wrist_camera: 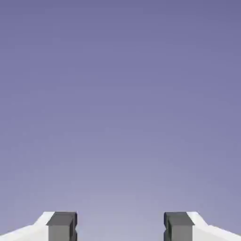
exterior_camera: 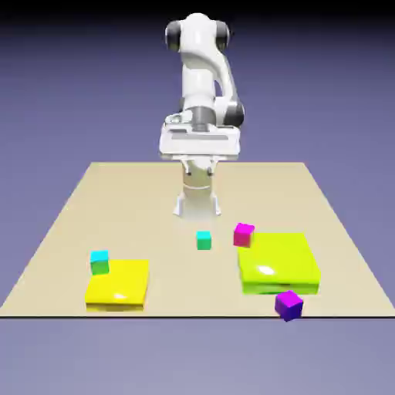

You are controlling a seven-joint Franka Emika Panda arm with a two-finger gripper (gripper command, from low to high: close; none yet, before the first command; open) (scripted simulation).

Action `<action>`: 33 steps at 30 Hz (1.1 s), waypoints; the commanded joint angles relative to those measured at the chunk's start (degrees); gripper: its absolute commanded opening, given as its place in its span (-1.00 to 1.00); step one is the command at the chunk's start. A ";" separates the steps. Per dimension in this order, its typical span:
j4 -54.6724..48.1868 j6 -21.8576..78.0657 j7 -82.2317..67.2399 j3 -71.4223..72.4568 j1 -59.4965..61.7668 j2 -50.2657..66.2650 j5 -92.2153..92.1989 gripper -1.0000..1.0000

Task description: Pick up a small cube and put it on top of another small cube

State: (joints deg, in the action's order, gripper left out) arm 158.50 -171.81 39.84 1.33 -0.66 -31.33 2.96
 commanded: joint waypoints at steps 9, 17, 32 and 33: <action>-6.14 22.38 -9.02 6.91 -1.21 14.04 10.59 0.00; 6.21 37.12 2.92 4.58 -0.12 28.08 -1.34 0.00; 8.48 29.69 5.32 3.02 -0.55 33.57 -2.18 -1.00; 8.26 31.97 5.07 3.29 -0.41 31.50 -2.54 -1.00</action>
State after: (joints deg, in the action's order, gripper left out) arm 166.76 -139.85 44.81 5.21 -0.46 0.17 0.28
